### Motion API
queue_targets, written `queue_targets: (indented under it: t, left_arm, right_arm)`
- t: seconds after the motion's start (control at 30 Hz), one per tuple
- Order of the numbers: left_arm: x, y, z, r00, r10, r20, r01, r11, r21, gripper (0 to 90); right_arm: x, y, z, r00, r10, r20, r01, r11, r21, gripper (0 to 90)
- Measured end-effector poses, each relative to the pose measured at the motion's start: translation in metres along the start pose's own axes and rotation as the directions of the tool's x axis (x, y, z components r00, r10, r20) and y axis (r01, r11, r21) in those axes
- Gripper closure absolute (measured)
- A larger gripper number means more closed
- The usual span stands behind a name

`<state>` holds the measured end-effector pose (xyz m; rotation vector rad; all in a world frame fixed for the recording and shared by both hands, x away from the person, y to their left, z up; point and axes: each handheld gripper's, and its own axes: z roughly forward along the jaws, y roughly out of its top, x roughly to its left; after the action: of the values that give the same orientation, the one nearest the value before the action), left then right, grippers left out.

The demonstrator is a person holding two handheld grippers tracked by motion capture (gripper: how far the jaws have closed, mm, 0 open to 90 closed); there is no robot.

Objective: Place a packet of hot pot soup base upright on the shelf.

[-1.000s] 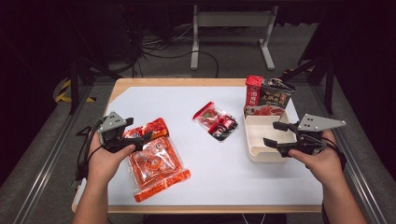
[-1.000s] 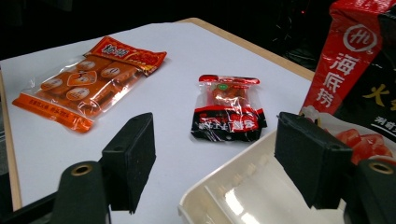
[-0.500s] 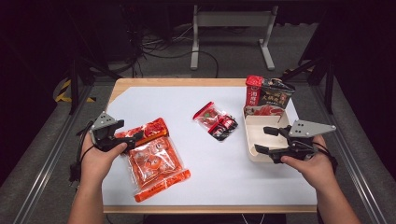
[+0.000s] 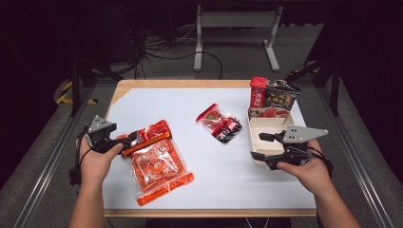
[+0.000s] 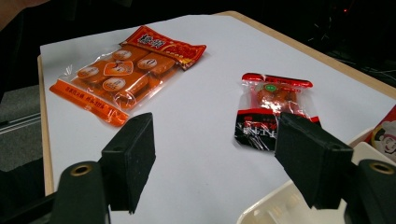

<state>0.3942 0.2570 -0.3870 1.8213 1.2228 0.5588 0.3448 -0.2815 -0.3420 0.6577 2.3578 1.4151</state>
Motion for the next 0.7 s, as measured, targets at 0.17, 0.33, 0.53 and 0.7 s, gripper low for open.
queue_targets:
  t: [0.17,0.33,0.53,0.7]
  left_arm:
    - [0.01,-0.009,0.011,0.9993,-0.036,-0.014,0.036,0.9989,0.03,14.1]
    - [0.018,-0.017,0.022,0.9975,-0.066,-0.024,0.067,0.9968,0.045,14.0]
    - [0.026,-0.025,0.034,0.9948,-0.096,-0.034,0.098,0.9922,0.077,13.3]
    - [0.033,-0.031,0.038,0.9926,-0.111,-0.05,0.115,0.9879,0.104,12.1]
  right_arm:
    - [0.001,-0.002,0.004,1.0,0.001,-0.007,-0.001,1.0,0.01,29.7]
    - [0.003,-0.004,0.006,1.0,0.001,-0.006,-0.001,1.0,0.017,29.7]
    - [0.003,-0.007,0.008,1.0,-0.001,-0.004,0.001,1.0,0.023,29.7]
    - [0.004,-0.009,0.01,1.0,0.002,-0.006,-0.002,0.999,0.032,29.5]
